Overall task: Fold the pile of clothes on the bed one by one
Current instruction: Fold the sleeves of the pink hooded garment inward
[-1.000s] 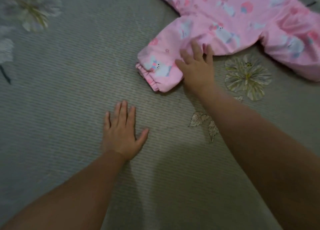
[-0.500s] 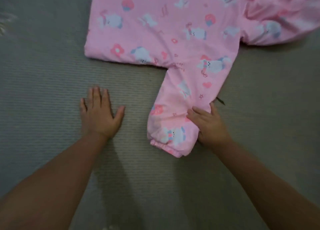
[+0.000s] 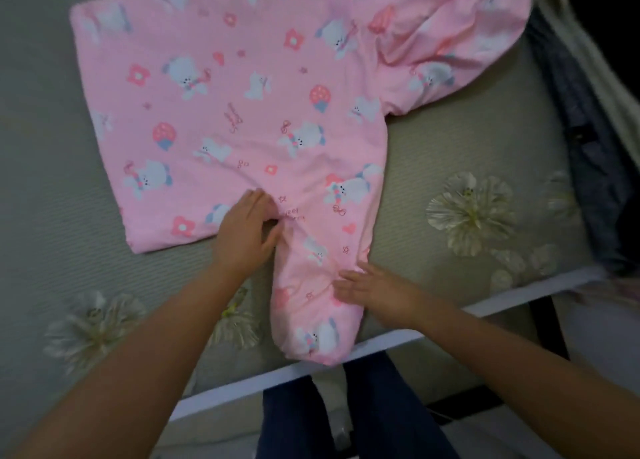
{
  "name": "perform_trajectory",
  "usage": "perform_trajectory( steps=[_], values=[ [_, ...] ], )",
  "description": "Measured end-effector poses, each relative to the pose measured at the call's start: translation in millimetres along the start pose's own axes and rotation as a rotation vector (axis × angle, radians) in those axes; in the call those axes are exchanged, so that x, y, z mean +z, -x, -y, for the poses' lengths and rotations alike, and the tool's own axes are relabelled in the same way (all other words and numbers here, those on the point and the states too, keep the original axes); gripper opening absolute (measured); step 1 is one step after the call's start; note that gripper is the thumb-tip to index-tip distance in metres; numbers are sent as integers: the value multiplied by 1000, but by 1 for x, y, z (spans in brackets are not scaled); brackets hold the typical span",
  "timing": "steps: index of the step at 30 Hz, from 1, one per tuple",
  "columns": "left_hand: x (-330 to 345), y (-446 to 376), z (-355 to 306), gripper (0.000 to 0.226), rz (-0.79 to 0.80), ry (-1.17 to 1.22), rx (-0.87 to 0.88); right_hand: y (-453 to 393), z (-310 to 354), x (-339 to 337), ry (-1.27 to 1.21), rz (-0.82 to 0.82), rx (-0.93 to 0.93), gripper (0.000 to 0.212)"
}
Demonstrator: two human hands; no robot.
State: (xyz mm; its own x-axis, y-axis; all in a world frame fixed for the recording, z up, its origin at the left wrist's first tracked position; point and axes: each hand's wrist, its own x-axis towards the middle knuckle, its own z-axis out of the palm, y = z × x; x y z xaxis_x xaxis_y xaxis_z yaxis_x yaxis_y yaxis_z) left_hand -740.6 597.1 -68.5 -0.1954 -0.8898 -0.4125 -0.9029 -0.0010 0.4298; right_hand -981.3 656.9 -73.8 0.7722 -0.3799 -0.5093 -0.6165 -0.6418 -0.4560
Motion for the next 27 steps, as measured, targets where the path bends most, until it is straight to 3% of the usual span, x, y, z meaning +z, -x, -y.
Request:
perform_trajectory(
  steps=[1, 3, 7, 12, 17, 21, 24, 27],
  values=[
    [6, 3, -10, 47, 21, -13, 21, 15, -1, 9, -27, 71, -23, 67],
    [18, 8, -33, 49, 19, -26, 54, 39, -4, 12, -121, 43, -23, 65],
    [47, 5, -84, 57, -75, -41, 81, 67, -41, -4, -157, -250, 221, 54],
    [86, -19, -142, 80, -48, -77, -241, 73, -107, -32, -92, -333, 467, 49],
    [90, -34, -140, 30, -84, -32, -296, 72, -127, -58, 51, -482, 473, 45],
    [63, -19, -125, 23, -181, 177, -193, 39, -136, -83, 83, -472, 563, 60],
    [40, 1, -109, 20, -181, 268, -170, 3, -128, -90, -104, -505, 637, 68],
    [16, 16, -92, 16, -244, 339, -189, -19, -122, -89, -255, -601, 732, 49]
  ],
)
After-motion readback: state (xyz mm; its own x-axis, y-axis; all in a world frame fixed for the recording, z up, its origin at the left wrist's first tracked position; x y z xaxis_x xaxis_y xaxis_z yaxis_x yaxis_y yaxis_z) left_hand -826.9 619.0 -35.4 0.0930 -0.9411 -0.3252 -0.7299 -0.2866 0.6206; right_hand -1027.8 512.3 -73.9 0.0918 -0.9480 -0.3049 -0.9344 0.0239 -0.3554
